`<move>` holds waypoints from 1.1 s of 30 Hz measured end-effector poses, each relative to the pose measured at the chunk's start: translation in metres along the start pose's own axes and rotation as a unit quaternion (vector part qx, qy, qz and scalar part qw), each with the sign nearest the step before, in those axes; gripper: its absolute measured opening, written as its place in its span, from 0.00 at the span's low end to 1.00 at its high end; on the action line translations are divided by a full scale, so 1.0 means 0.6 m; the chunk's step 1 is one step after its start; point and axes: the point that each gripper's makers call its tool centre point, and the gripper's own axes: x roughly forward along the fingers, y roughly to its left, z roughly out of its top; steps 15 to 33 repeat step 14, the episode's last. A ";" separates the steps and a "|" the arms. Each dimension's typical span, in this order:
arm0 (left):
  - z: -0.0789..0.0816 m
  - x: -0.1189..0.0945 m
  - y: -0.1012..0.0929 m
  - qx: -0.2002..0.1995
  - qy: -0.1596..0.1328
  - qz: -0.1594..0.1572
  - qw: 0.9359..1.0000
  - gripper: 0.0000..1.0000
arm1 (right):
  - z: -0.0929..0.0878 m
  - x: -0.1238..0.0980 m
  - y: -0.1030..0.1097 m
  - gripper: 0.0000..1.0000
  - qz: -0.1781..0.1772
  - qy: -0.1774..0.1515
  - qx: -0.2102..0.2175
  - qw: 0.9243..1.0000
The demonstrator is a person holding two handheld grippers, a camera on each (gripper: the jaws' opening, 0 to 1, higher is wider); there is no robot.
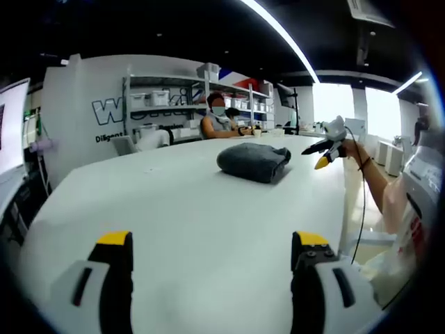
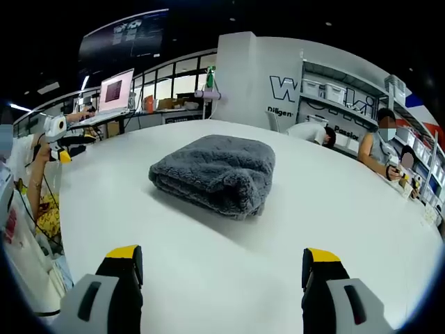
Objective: Fold the towel on the table until its edges align and the towel forms a compact rectangular stack.
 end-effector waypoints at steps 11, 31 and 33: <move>0.006 -0.001 -0.003 0.004 0.001 0.000 1.000 1.00 | -0.004 -0.005 0.000 0.99 -0.001 0.002 0.001 1.000; 0.005 -0.001 -0.004 0.003 0.002 -0.001 1.000 1.00 | -0.005 -0.007 0.001 0.99 -0.001 0.004 0.001 1.000; 0.005 -0.001 -0.004 0.003 0.002 -0.001 1.000 1.00 | -0.005 -0.007 0.001 0.99 -0.001 0.004 0.001 1.000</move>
